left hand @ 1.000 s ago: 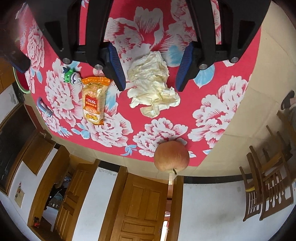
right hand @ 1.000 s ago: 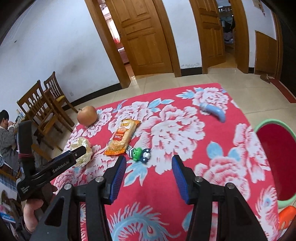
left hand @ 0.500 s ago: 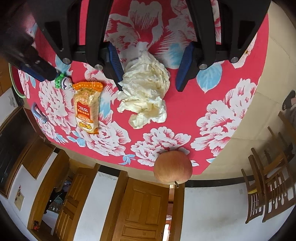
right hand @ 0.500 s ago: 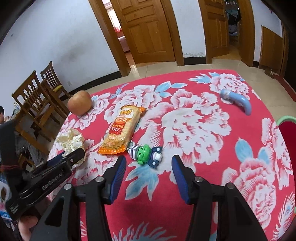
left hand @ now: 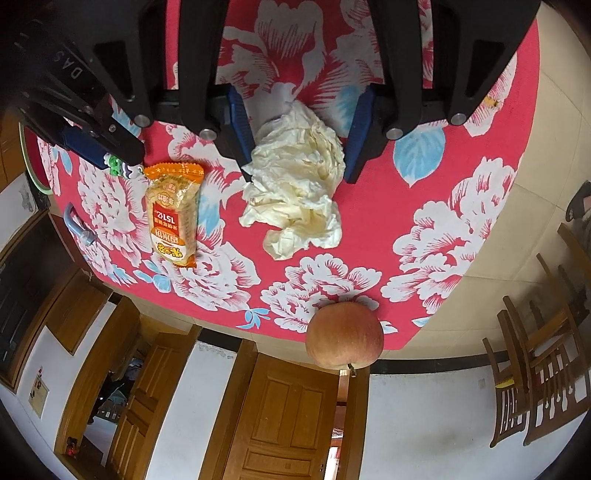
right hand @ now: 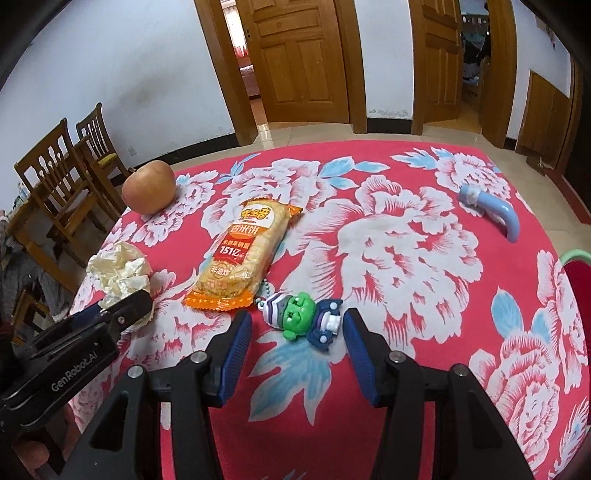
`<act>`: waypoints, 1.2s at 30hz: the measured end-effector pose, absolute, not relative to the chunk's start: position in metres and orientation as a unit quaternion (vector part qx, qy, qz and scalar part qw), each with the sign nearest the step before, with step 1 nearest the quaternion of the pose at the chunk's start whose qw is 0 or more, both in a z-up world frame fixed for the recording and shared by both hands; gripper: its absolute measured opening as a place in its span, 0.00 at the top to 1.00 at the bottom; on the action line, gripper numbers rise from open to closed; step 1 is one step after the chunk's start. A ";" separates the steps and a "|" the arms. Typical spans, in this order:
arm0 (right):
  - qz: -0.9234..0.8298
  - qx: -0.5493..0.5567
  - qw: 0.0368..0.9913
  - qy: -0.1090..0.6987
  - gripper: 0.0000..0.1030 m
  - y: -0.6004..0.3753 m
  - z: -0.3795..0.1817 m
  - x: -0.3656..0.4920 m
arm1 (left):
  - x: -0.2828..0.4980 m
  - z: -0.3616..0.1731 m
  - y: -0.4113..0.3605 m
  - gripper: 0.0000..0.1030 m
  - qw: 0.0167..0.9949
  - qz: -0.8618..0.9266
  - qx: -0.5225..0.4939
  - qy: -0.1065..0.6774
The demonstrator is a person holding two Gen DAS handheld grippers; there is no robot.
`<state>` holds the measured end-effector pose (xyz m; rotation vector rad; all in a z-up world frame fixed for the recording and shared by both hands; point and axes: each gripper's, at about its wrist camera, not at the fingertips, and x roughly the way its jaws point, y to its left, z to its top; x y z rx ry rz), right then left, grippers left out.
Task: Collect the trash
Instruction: 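Close the left gripper on the crumpled white paper while the right gripper grasps the green toy figure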
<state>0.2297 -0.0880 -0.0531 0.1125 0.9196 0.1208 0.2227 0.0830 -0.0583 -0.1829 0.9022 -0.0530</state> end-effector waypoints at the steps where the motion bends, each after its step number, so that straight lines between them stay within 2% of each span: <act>1: 0.057 0.050 0.894 0.442 0.47 -0.087 -0.053 0.230 | 0.223 -0.058 0.083 0.55 0.896 -0.025 -0.088 0.435; 3: 0.052 0.034 0.896 0.440 0.48 -0.083 -0.054 0.229 | 0.223 -0.059 0.083 0.56 0.897 -0.025 -0.086 0.434; 5: 0.044 0.016 0.899 0.436 0.54 -0.080 -0.055 0.228 | 0.224 -0.059 0.083 0.57 0.897 -0.025 -0.084 0.433; 18: 0.059 0.068 0.893 0.441 0.55 -0.101 -0.050 0.216 | 0.223 -0.056 0.080 0.67 0.903 -0.022 -0.072 0.422; 36: 0.031 0.113 0.910 0.397 0.55 -0.167 -0.005 0.152 | 0.214 -0.048 0.073 0.75 0.911 -0.040 -0.067 0.406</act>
